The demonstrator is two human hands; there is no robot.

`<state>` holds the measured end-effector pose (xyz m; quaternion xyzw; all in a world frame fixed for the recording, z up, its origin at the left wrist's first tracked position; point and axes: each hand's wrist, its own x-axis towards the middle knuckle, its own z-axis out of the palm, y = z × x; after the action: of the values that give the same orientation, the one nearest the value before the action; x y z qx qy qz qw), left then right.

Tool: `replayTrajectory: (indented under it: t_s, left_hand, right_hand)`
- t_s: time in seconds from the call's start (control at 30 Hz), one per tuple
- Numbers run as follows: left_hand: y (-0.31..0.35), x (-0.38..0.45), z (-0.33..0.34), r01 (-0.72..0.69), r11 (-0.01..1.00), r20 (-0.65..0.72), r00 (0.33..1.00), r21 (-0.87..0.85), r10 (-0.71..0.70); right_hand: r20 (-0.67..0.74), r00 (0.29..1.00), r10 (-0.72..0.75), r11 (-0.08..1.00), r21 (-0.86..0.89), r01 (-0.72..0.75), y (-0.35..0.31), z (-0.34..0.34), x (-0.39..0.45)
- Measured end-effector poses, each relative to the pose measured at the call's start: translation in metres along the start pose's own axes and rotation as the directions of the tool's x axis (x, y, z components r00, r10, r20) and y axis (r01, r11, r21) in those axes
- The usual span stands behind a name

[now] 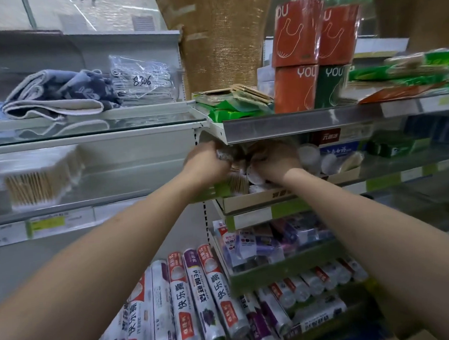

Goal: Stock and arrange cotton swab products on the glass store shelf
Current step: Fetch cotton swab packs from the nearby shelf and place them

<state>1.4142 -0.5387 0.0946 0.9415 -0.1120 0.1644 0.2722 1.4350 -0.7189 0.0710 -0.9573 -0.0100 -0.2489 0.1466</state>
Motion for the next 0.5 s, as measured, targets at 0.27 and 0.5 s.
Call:
replayTrajectory:
  t_s: [0.27, 0.5]
  left_hand:
    - [0.003, 0.053, -0.002, -0.073, 0.987, 0.233, 0.972, 0.141, 0.039]
    - [-0.016, 0.082, 0.013, -0.205, 0.938, 0.344, 0.933, 0.281, 0.101]
  right_hand:
    - [0.042, 0.999, -0.034, 0.991, 0.129, 0.028, 0.007, 0.012, 0.042]
    - [0.049, 0.998, 0.027, 0.693, 0.719, -0.054, 0.010, 0.018, 0.050]
